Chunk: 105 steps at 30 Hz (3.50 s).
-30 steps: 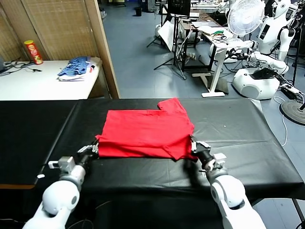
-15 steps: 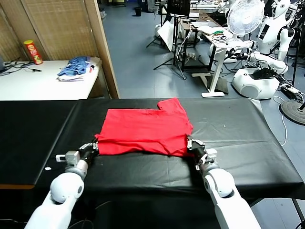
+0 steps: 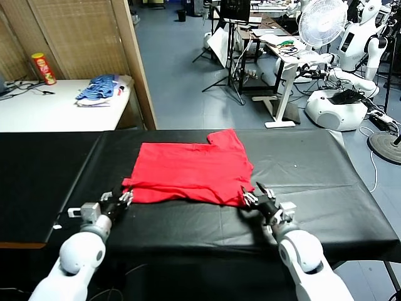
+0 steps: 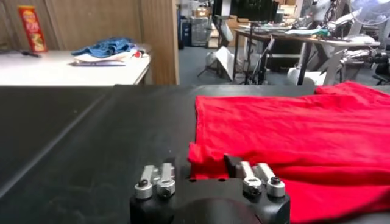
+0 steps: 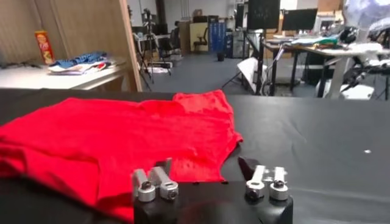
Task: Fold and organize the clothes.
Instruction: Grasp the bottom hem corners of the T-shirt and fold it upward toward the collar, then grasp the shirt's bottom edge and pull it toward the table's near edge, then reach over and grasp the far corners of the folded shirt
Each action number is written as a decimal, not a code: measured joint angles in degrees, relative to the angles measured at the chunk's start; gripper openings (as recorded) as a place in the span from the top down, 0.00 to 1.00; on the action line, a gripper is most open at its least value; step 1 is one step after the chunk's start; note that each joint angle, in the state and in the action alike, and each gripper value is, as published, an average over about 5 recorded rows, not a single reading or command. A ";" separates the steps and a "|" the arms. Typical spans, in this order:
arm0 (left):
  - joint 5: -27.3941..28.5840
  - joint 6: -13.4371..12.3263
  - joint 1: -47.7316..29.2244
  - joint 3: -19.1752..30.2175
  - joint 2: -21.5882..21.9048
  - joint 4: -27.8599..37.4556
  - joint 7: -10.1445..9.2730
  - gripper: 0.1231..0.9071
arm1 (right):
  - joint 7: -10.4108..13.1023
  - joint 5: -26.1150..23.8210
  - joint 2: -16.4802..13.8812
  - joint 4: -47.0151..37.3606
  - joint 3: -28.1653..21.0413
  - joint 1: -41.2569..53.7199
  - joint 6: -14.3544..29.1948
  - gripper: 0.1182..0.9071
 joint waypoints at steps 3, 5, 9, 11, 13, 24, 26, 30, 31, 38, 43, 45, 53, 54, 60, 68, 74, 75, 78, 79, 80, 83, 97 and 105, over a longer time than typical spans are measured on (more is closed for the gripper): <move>-2.58 0.71 0.63 -0.23 -0.22 -0.47 -0.07 0.14 | 0.00 -0.46 0.49 0.00 -0.13 -0.85 0.00 0.32; -3.46 0.77 0.62 -0.28 -0.42 -0.36 -0.08 0.14 | -0.01 -0.84 0.77 -0.20 -0.28 -1.08 -0.02 0.43; -3.97 0.63 0.51 -0.21 -0.77 0.37 0.10 0.18 | -0.03 -1.37 1.10 -0.56 -0.51 -1.13 -0.10 0.67; -4.03 0.55 0.47 -0.14 -0.94 0.89 0.25 0.26 | 0.07 -1.43 1.05 -0.44 -0.51 -1.08 -0.20 0.80; -4.08 0.48 0.47 -0.13 -1.08 1.36 0.36 0.40 | 0.52 -1.43 0.83 -0.14 -0.39 -0.96 -0.50 0.91; 3.58 -0.61 2.13 0.08 -0.35 0.31 0.33 0.99 | 1.72 0.36 -1.73 2.48 0.81 -1.80 -4.35 0.99; 4.90 -0.59 2.71 0.09 -0.01 -0.33 0.27 0.99 | 2.04 0.73 -2.26 3.33 1.11 -2.51 -5.23 0.99; 5.20 0.02 4.06 0.02 0.48 -1.99 -0.03 0.99 | 3.03 0.81 -3.16 5.67 1.96 -4.97 -7.10 0.99; 5.03 0.28 4.56 -0.03 0.53 -2.58 -0.13 0.99 | 3.19 0.73 -3.30 6.35 2.17 -5.83 -7.46 0.99; 6.24 1.75 9.91 -0.88 0.08 -8.32 -0.52 0.99 | 3.73 -1.48 -3.55 11.63 3.77 -13.43 -9.27 0.99; 7.72 2.36 15.39 -1.95 -0.26 -12.46 -0.61 0.99 | 3.55 -3.01 -3.75 13.88 4.39 -17.20 -9.57 0.99; 8.24 2.46 17.67 -2.38 -0.39 -13.88 -0.59 0.99 | 3.24 -3.17 -3.97 14.38 4.58 -18.08 -9.62 0.99; 8.45 3.07 24.51 -3.74 -0.63 -17.69 -1.58 0.94 | 2.92 -1.76 -5.24 17.64 6.01 -20.93 -10.65 0.61; 8.44 3.21 24.98 -3.93 -0.61 -18.08 -1.71 0.90 | 3.12 -1.24 -5.44 18.23 6.29 -21.25 -10.84 0.55; 7.78 4.93 27.29 -5.34 -0.08 -20.98 -3.02 0.49 | 3.78 2.93 -6.63 22.00 9.04 -21.69 -11.92 0.20; -0.09 10.28 23.62 -8.80 2.18 -24.25 -4.62 0.15 | 6.68 6.91 -7.11 16.26 9.88 -6.64 -13.17 0.14; -7.65 14.50 9.00 -7.11 5.09 -19.41 -7.24 0.14 | 8.74 8.38 -6.15 3.63 3.23 11.60 -12.57 0.14; -8.44 15.20 6.17 -6.39 5.43 -17.88 -7.34 0.14 | 8.84 8.44 -5.96 1.16 1.88 14.38 -12.31 0.14; -9.89 16.40 -2.03 -3.70 6.05 -12.42 -6.99 0.14 | 9.19 8.42 -5.22 -6.24 -2.18 21.76 -12.04 0.14; -10.14 16.65 -4.65 -2.61 6.08 -10.30 -6.85 0.14 | 9.40 8.40 -4.92 -8.55 -3.43 23.85 -12.11 0.14; -10.36 16.85 -7.25 -1.43 6.03 -8.09 -6.75 0.14 | 9.60 8.38 -4.58 -10.80 -4.60 25.82 -12.22 0.14; -10.64 17.59 -14.66 2.32 5.49 -1.13 -6.37 0.14 | 9.96 8.24 -3.32 -17.16 -7.71 31.08 -12.84 0.14; -9.75 18.69 -33.93 11.67 -0.18 23.67 -4.37 0.14 | 7.44 8.49 3.86 -36.94 -13.43 44.33 -15.01 0.14; -9.41 18.67 -34.97 12.29 -0.65 26.82 -1.56 0.14 | 5.45 7.50 6.82 -42.18 -13.97 46.10 -15.08 0.17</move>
